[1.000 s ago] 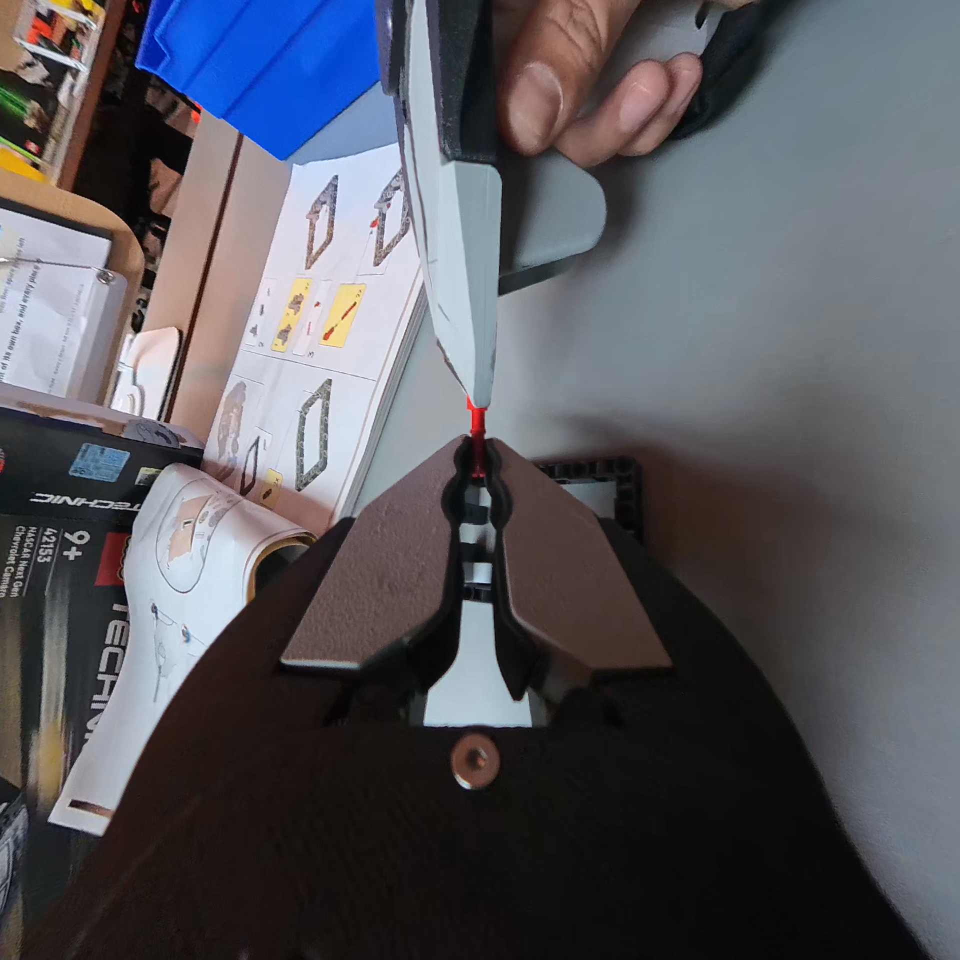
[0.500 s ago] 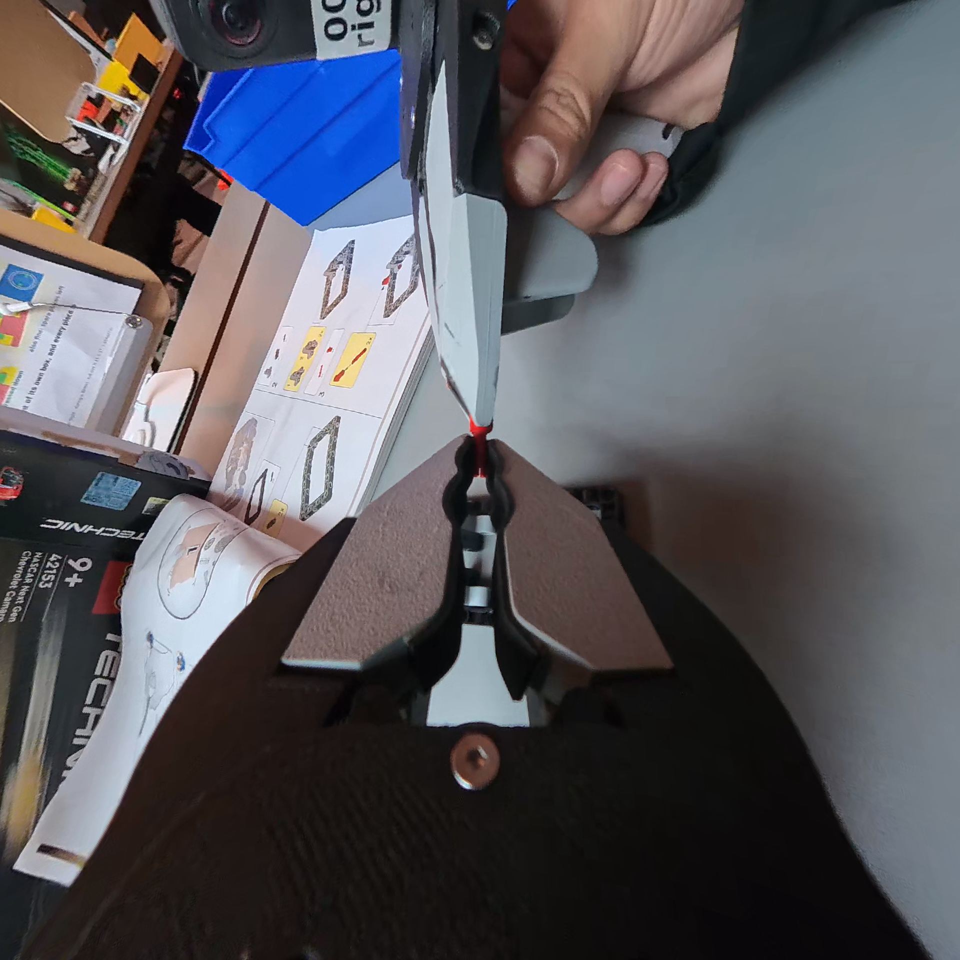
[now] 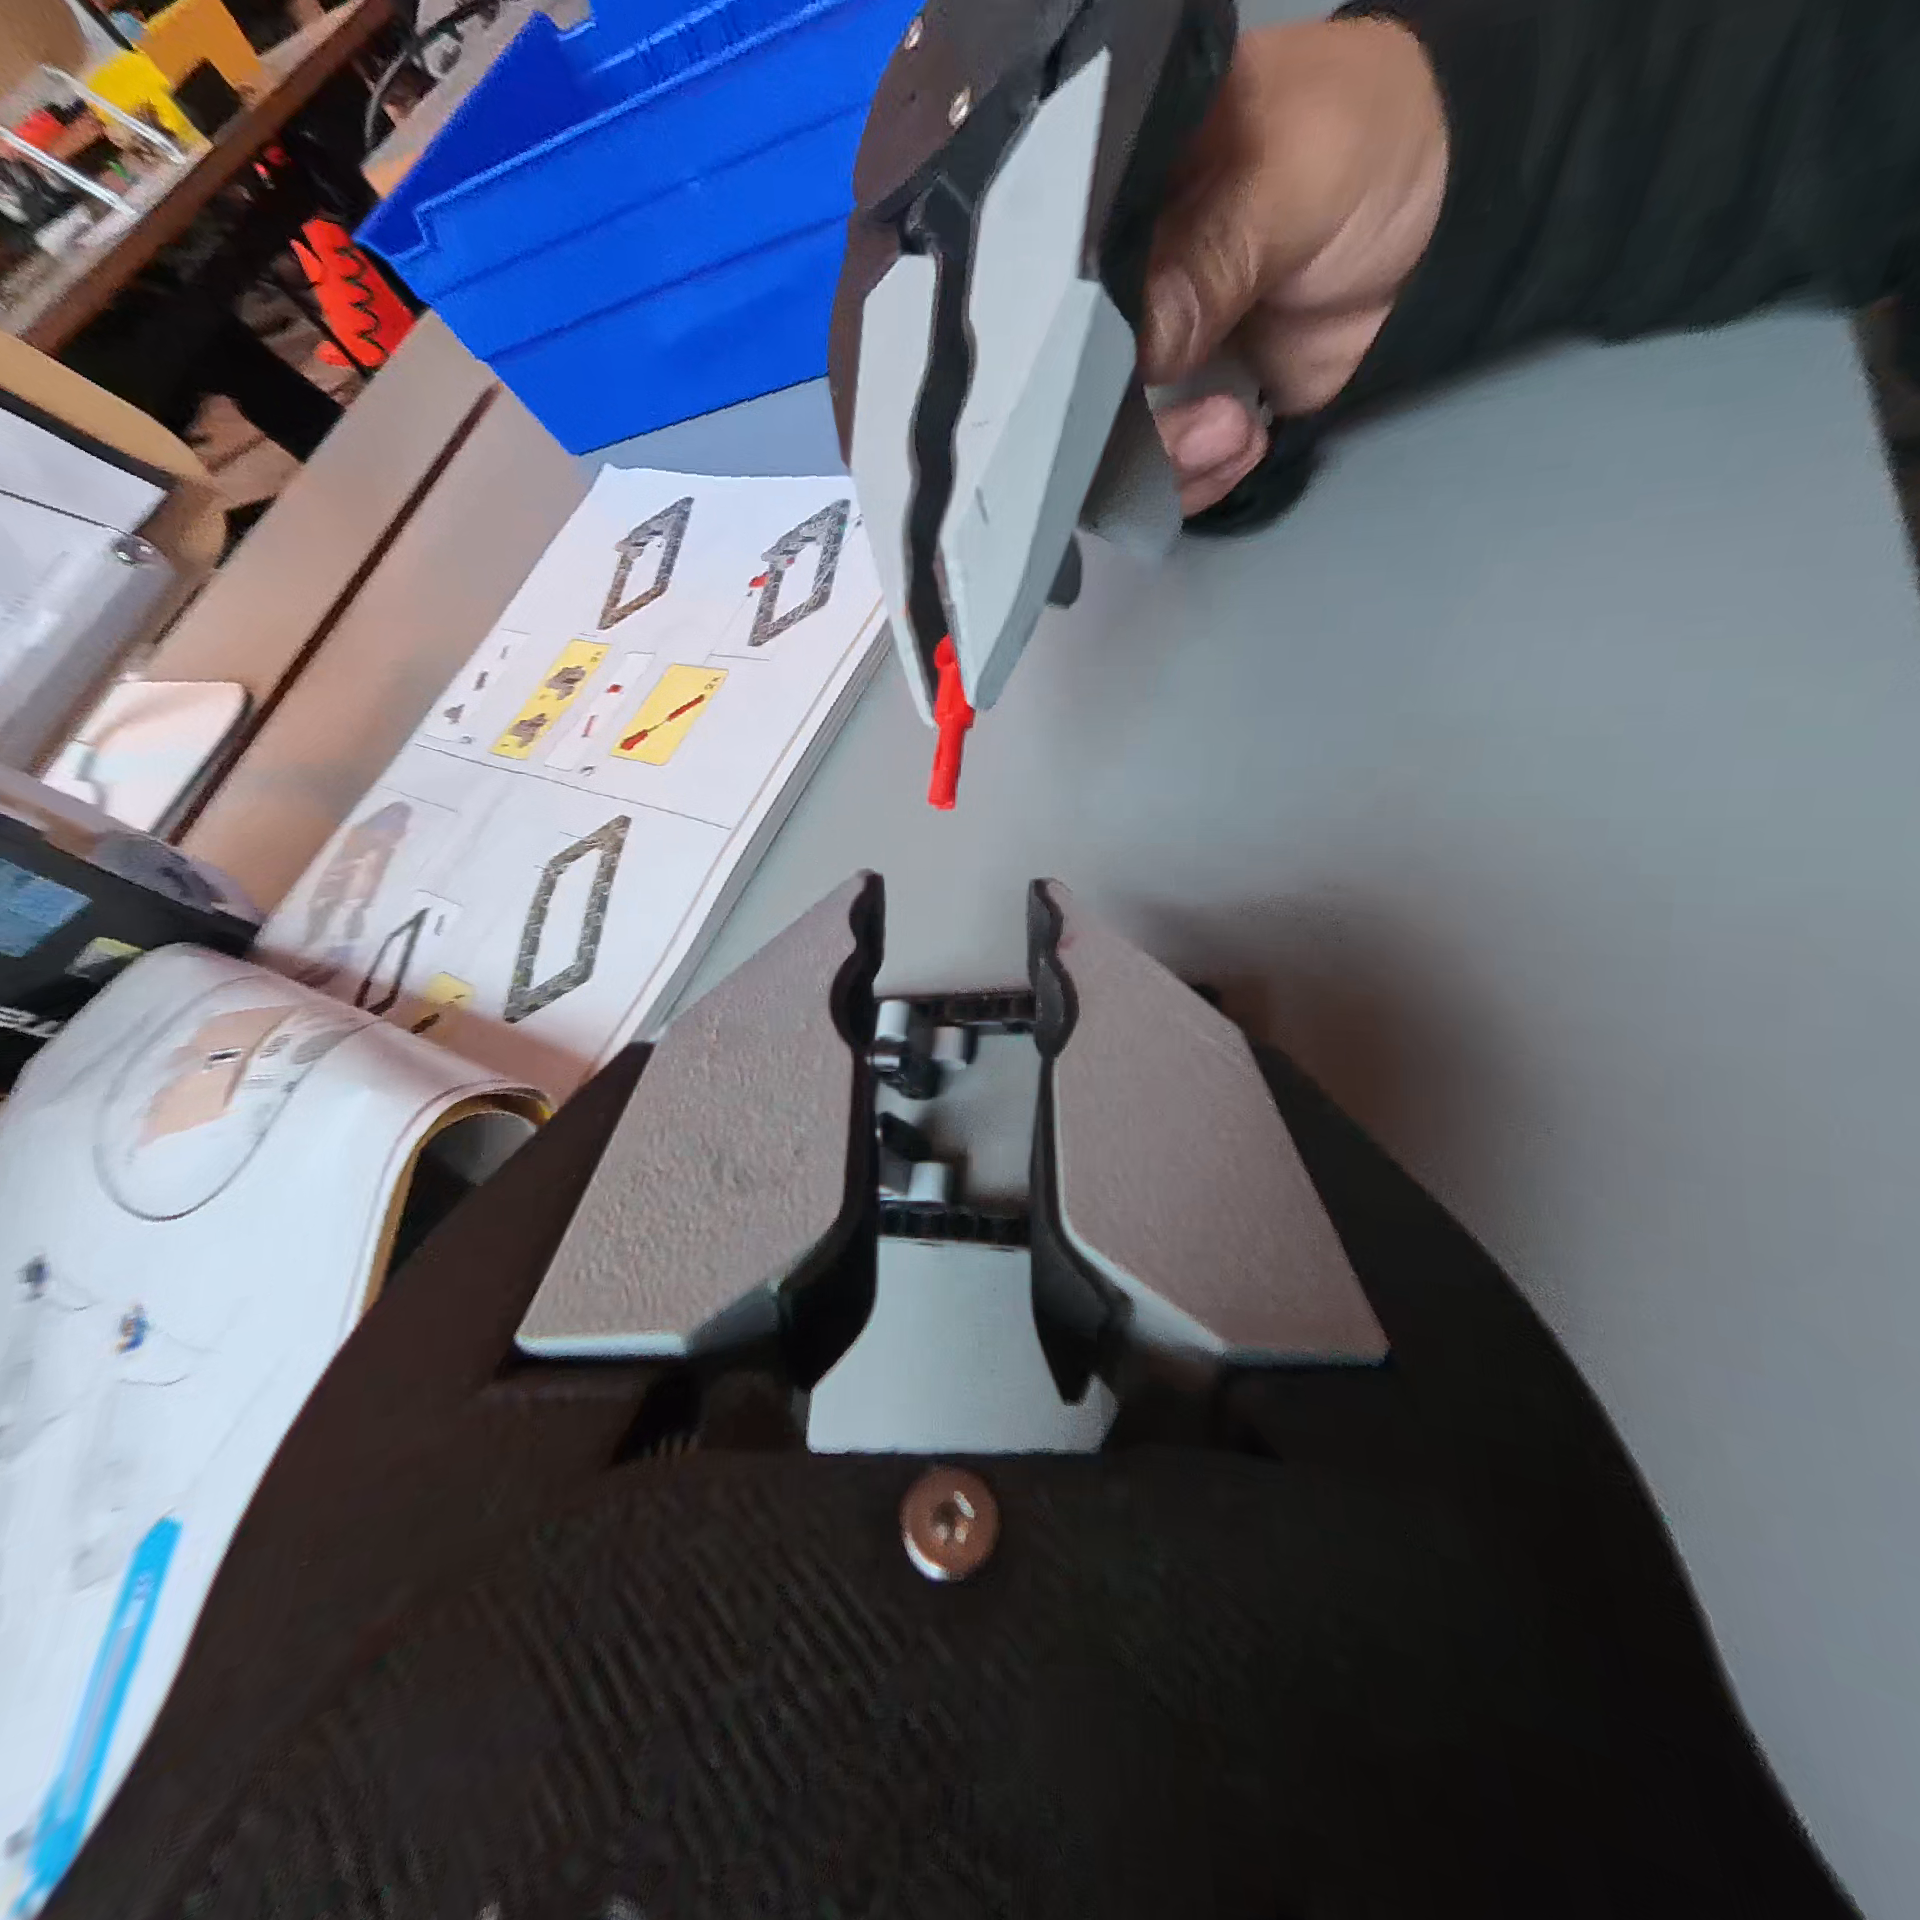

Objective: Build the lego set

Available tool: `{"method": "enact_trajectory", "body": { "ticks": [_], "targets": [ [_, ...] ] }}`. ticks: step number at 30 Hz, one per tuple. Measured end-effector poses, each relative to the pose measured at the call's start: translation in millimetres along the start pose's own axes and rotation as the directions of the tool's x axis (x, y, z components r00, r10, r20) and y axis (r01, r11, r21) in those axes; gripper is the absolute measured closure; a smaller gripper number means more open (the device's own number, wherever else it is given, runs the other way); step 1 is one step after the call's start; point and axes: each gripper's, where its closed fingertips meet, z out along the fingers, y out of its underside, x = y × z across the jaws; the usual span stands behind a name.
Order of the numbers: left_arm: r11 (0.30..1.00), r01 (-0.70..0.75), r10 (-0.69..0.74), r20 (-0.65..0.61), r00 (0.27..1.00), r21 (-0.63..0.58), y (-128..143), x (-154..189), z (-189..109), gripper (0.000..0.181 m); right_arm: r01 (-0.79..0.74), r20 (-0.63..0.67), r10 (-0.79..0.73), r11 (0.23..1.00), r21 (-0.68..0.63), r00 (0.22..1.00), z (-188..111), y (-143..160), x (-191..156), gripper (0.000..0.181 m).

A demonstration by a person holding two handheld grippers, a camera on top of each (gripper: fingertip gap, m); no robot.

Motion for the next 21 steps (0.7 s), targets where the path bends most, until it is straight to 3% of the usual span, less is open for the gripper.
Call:
{"method": "enact_trajectory", "body": {
  "ticks": [4,7,21],
  "targets": [
    [0.999,0.033,-0.033,-0.041,0.999,0.008,0,4,1,0.164,0.096,0.004,-0.096,0.995,-0.042,0.995,7,5,-7,0.177],
    [0.999,0.03,-0.029,-0.079,0.996,0.012,-1,11,1,0.181,0.16,-0.005,-0.16,0.985,-0.058,0.987,11,7,-10,0.177],
    [0.996,0.09,-0.086,-0.119,0.989,0.028,-5,14,3,0.167,0.159,0.018,-0.158,0.986,-0.046,0.987,10,5,-15,0.177]
  ]
}}
